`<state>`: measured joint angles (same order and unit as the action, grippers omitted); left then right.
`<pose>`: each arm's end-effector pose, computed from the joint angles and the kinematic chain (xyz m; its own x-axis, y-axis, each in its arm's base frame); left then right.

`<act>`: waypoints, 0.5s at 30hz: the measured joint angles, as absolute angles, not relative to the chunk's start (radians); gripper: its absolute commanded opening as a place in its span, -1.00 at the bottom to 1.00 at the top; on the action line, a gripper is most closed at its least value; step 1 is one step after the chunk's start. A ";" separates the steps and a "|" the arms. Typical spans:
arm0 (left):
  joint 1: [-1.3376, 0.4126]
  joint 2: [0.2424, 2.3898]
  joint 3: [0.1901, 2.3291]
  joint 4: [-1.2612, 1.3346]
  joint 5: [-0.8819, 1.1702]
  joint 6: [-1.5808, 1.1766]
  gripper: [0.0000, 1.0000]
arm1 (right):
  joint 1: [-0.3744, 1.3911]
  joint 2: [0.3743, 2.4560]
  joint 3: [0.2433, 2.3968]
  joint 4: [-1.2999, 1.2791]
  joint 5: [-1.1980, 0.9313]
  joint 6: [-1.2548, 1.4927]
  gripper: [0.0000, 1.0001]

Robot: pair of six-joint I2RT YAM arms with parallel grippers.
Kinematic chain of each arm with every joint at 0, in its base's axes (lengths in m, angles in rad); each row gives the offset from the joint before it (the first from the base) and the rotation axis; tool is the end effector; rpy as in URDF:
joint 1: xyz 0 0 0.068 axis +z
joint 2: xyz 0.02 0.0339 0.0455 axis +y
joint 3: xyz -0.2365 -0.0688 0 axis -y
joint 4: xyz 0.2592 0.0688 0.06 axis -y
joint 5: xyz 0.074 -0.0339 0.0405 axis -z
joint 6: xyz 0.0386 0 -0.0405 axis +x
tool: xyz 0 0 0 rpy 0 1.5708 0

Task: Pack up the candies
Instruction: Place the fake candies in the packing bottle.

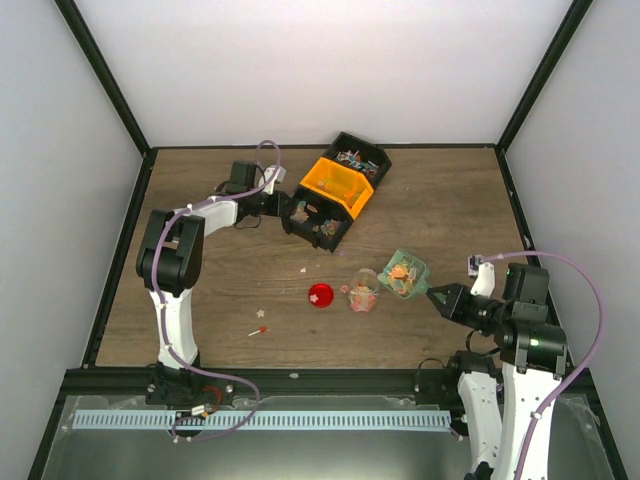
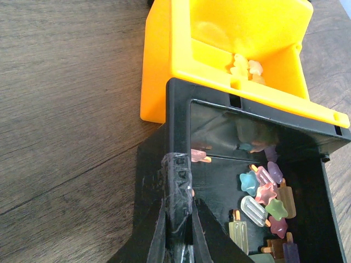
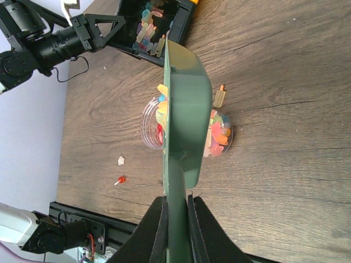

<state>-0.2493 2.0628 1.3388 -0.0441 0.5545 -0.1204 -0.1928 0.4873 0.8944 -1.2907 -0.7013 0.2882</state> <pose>0.4238 -0.1289 0.1210 -0.7377 0.0824 -0.6701 0.4917 0.7457 -0.4495 0.0940 0.0070 0.3020 -0.8000 0.3774 -0.4664 -0.0292 0.7520 0.6585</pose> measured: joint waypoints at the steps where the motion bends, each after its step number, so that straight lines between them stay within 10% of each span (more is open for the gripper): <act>1: -0.249 2.063 1.338 -0.044 0.554 -0.120 -0.92 | -0.193 0.488 0.894 -1.291 -0.701 0.288 -0.99; 15: -0.249 2.064 1.338 -0.041 0.558 -0.123 -0.92 | -0.193 0.529 0.901 -1.301 -0.695 0.287 -0.99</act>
<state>-0.2489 2.0640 1.3376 -0.0406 0.5575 -0.1230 -0.1928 0.5289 0.9012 -1.3014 -0.6952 0.2874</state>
